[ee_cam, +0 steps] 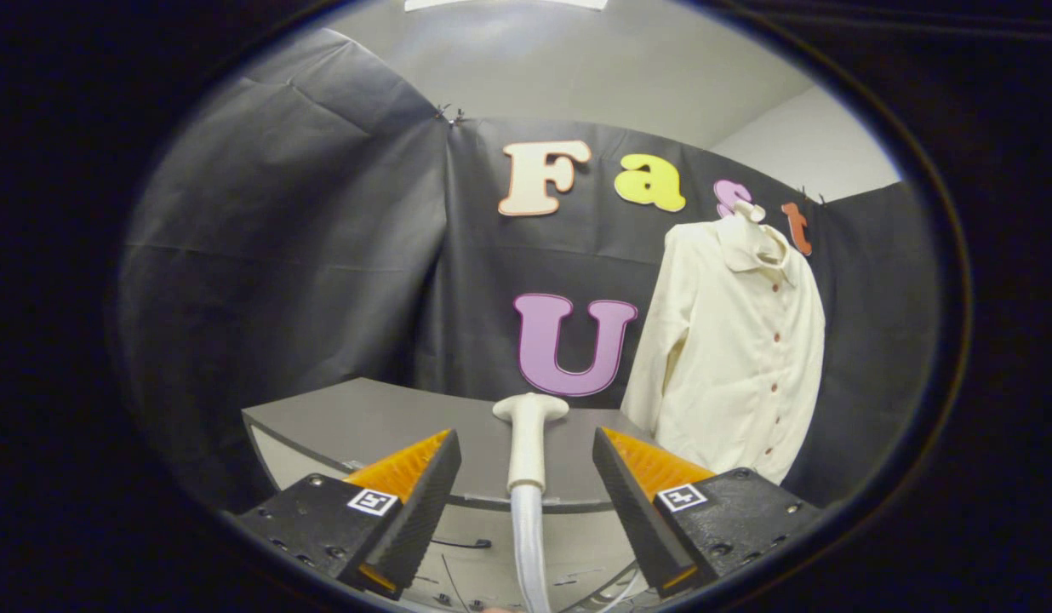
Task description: Iron the clothes twice with a garment steamer, once on the left side and once on the right side.
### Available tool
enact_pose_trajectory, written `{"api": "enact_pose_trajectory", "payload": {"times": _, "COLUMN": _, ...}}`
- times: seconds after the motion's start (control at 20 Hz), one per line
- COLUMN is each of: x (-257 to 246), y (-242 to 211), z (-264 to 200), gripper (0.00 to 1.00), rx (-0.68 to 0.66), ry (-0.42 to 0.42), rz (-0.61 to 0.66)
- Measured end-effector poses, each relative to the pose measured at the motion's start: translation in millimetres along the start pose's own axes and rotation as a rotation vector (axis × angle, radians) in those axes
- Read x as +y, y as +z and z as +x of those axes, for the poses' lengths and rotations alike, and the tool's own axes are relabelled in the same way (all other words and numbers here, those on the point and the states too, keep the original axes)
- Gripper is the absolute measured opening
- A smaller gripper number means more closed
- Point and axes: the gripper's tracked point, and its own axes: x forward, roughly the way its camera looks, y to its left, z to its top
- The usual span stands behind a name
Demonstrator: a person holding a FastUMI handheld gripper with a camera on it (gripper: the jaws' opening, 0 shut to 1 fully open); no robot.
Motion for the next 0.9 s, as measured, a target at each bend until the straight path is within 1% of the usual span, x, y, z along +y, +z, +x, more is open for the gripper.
{"api": "enact_pose_trajectory", "payload": {"times": 0.15, "x": 2.5, "y": -12.8, "z": 28.0, "gripper": 0.95, "rx": 0.052, "ry": 0.002, "rz": 0.028}}
{"api": "enact_pose_trajectory", "payload": {"times": 0.3, "x": 0.4, "y": -27.5, "z": 54.3, "gripper": 0.95, "rx": 0.108, "ry": -0.015, "rz": -0.003}}
{"api": "enact_pose_trajectory", "payload": {"times": 0.4, "x": -1.2, "y": -33.9, "z": 72.8, "gripper": 0.95, "rx": 0.135, "ry": -0.024, "rz": 0.002}}
{"api": "enact_pose_trajectory", "payload": {"times": 0.6, "x": -4.9, "y": -45.0, "z": 97.3, "gripper": 0.88, "rx": 0.188, "ry": -0.045, "rz": -0.017}}
{"api": "enact_pose_trajectory", "payload": {"times": 0.7, "x": 1.0, "y": -54.3, "z": 105.0, "gripper": 0.86, "rx": 0.223, "ry": -0.035, "rz": -0.025}}
{"api": "enact_pose_trajectory", "payload": {"times": 0.8, "x": 3.7, "y": -66.7, "z": 109.1, "gripper": 0.81, "rx": 0.275, "ry": -0.039, "rz": -0.045}}
{"api": "enact_pose_trajectory", "payload": {"times": 0.85, "x": 4.3, "y": -70.5, "z": 110.1, "gripper": 0.71, "rx": 0.294, "ry": -0.046, "rz": -0.057}}
{"api": "enact_pose_trajectory", "payload": {"times": 0.9, "x": 5.0, "y": -72.4, "z": 110.4, "gripper": 0.64, "rx": 0.302, "ry": -0.053, "rz": -0.069}}
